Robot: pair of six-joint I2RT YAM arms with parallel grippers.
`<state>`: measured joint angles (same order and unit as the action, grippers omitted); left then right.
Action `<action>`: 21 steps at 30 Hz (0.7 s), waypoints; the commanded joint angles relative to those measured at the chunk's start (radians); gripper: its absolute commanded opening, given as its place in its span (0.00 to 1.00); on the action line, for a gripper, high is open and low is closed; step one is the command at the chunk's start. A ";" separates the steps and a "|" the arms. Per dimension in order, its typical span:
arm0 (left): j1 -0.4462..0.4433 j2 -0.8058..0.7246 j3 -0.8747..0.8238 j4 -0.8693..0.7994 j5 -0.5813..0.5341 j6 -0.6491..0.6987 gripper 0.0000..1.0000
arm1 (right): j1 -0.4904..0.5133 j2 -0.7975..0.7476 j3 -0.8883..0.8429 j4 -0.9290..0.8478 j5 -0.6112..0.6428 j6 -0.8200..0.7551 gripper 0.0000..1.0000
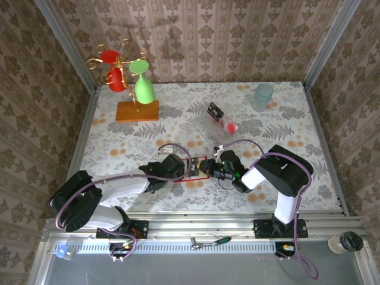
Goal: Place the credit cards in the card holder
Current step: Insert the credit card into the card slot.
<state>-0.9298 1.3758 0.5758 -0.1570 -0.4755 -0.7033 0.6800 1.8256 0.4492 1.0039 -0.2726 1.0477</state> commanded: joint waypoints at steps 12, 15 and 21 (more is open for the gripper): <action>-0.003 0.044 -0.040 0.001 -0.025 -0.025 1.00 | 0.021 -0.046 -0.022 -0.106 0.035 -0.029 0.00; -0.004 0.048 -0.044 0.005 -0.023 -0.027 1.00 | 0.027 -0.055 -0.021 -0.130 0.040 -0.033 0.00; -0.003 0.049 -0.047 0.010 -0.022 -0.030 1.00 | 0.036 -0.057 -0.017 -0.160 0.046 -0.034 0.00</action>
<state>-0.9298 1.4086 0.5491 -0.1341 -0.4767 -0.7155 0.7017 1.7840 0.4431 0.9279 -0.2504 1.0428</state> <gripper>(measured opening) 0.999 0.064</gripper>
